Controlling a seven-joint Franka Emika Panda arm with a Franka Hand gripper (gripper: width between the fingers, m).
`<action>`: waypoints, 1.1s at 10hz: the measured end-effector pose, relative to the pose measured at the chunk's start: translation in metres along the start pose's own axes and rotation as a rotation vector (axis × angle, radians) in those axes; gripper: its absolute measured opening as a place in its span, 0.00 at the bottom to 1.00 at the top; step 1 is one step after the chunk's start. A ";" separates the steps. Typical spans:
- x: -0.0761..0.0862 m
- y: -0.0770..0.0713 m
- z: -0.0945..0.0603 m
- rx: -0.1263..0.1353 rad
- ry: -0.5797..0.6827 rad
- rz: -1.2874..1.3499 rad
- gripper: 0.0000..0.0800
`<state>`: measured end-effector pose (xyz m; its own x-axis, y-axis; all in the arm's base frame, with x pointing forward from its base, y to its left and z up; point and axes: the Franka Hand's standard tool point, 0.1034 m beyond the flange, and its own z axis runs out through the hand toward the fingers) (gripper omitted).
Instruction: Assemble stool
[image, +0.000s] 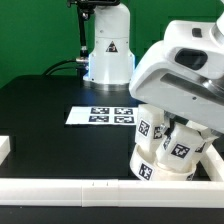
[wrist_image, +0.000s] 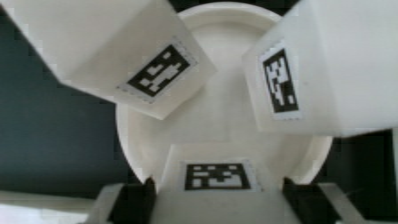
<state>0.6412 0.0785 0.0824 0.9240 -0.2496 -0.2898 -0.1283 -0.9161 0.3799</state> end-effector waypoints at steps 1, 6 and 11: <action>0.002 0.004 0.003 0.058 -0.039 0.102 0.42; 0.017 0.012 0.004 0.197 -0.093 0.554 0.42; 0.027 0.022 0.009 0.298 -0.086 0.952 0.42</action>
Offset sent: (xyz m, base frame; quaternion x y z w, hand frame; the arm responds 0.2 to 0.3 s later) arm 0.0000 0.0000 0.0000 0.0000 0.0000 0.1938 0.9810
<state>0.6597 0.0491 0.0747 0.3617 -0.9312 -0.0461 -0.8971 -0.3611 0.2545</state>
